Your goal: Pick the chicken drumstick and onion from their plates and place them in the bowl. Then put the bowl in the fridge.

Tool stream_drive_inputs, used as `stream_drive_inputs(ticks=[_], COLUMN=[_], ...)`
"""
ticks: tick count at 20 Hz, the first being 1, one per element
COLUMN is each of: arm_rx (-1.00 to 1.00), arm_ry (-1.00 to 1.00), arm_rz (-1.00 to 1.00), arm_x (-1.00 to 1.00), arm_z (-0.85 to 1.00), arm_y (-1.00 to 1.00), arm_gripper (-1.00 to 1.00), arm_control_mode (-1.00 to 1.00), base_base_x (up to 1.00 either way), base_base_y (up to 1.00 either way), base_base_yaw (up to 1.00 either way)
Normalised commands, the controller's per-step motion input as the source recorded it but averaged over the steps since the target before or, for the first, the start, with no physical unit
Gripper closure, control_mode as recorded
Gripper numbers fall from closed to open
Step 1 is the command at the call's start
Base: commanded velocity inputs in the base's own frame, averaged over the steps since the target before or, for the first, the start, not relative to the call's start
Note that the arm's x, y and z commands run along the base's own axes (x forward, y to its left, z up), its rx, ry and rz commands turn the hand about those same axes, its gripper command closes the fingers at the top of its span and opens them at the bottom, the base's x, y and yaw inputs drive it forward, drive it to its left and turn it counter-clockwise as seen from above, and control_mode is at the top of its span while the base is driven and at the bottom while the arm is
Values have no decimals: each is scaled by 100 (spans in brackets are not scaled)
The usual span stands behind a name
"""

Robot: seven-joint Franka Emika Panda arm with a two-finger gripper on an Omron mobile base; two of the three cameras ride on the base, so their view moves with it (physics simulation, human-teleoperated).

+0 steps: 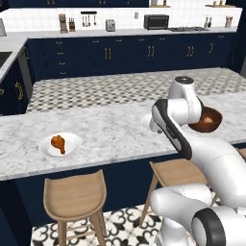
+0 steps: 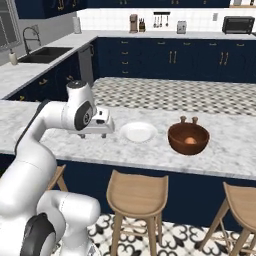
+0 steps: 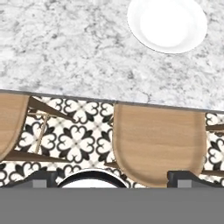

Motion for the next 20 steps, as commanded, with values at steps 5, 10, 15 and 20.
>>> stream_drive_inputs(ticks=[5, 10, 15, 20], arm_rx=[0, 0, 0, 0], arm_ry=[0, 0, 0, 0], arm_rz=[0, 0, 0, 0], arm_x=[0, 0, 0, 0], arm_z=[0, 0, 0, 0], arm_y=[0, 0, 0, 0], arm_gripper=[-100, -100, -100, -100], arm_control_mode=[100, 100, 100, 100], base_base_x=[0, -35, -38, 13], base_base_y=[100, 76, 47, 99], base_base_yaw=[0, 3, 2, 1])
